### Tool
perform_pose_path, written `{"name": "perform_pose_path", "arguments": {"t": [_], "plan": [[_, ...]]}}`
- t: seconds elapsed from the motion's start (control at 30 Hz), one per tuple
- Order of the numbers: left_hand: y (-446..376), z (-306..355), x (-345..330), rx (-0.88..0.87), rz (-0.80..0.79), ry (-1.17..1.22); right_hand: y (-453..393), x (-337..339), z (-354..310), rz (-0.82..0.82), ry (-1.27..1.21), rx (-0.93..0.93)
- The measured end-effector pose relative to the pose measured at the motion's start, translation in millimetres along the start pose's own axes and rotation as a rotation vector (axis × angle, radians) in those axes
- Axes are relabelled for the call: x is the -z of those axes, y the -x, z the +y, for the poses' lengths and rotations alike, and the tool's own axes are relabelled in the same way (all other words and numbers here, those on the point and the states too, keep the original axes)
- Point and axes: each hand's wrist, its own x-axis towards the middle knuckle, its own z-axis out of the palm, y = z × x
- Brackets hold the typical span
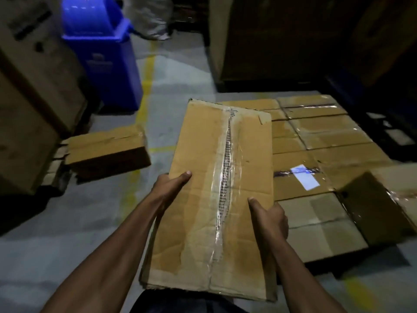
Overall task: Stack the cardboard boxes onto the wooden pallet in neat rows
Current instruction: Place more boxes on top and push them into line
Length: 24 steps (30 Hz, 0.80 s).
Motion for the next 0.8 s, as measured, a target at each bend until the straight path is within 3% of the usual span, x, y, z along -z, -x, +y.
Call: {"name": "perform_pose_path", "arguments": {"t": [0.23, 0.53, 0.8], "plan": [[-83, 42, -78, -0.069, -0.263, -0.219, -32, 9, 9, 0.237, -0.109, -0.230], [-133, 104, -182, -0.460, -0.523, -0.793, -46, 11, 8, 0.507, -0.260, -0.519], [-125, 107, -266, -0.702, -0.757, -0.968, -58, 34, 37, 0.649, -0.317, -0.727]]}}
